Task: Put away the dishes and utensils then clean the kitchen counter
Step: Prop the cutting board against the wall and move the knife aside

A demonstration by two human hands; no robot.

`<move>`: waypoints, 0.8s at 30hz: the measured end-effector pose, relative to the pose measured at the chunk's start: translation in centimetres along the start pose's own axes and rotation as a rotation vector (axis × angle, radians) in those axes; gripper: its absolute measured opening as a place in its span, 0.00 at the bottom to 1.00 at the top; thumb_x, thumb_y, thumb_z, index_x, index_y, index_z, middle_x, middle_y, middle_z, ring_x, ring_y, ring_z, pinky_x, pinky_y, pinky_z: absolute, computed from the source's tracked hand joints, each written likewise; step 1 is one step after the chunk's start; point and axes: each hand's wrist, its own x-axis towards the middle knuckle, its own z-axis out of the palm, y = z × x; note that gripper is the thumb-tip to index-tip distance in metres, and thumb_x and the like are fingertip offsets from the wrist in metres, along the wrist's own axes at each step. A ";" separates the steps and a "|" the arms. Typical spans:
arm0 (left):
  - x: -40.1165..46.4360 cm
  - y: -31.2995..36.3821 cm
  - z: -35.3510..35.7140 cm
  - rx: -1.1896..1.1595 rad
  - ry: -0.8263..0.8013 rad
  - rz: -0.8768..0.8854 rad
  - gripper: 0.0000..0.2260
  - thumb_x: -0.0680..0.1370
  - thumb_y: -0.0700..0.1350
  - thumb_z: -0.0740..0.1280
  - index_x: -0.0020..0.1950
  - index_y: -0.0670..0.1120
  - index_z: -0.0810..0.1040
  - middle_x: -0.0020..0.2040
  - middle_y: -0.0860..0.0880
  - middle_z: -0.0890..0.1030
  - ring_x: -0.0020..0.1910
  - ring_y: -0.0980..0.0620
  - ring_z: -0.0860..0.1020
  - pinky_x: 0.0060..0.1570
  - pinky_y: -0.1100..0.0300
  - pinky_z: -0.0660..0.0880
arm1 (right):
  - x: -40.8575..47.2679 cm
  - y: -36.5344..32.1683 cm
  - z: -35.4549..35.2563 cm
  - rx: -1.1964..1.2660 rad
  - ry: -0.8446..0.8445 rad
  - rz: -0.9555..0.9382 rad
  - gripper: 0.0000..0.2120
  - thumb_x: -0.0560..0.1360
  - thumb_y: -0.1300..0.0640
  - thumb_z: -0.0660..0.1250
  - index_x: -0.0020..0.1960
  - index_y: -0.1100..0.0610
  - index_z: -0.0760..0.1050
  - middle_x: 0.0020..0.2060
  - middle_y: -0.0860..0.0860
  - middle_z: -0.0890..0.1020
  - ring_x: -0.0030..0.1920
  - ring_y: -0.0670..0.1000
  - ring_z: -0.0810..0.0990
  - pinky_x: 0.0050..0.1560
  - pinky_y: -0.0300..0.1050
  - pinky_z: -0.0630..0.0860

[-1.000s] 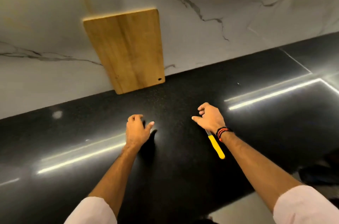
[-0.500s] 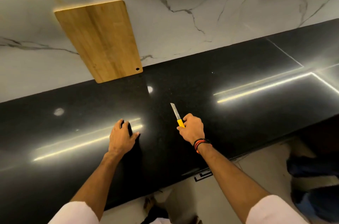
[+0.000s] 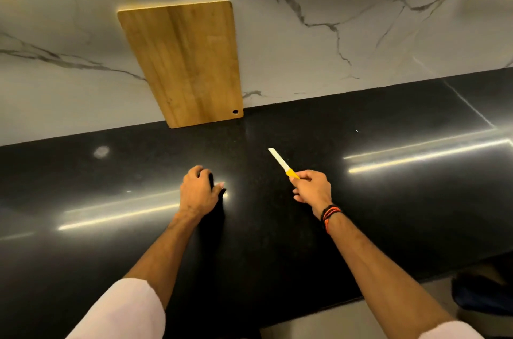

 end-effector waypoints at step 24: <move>6.0 -1.8 3.3 0.131 0.152 0.057 0.31 0.78 0.63 0.57 0.76 0.46 0.66 0.78 0.45 0.61 0.77 0.45 0.57 0.74 0.45 0.56 | 22.1 -14.3 10.1 -0.010 -0.124 0.016 0.08 0.74 0.60 0.74 0.53 0.59 0.82 0.39 0.54 0.81 0.35 0.46 0.77 0.33 0.37 0.74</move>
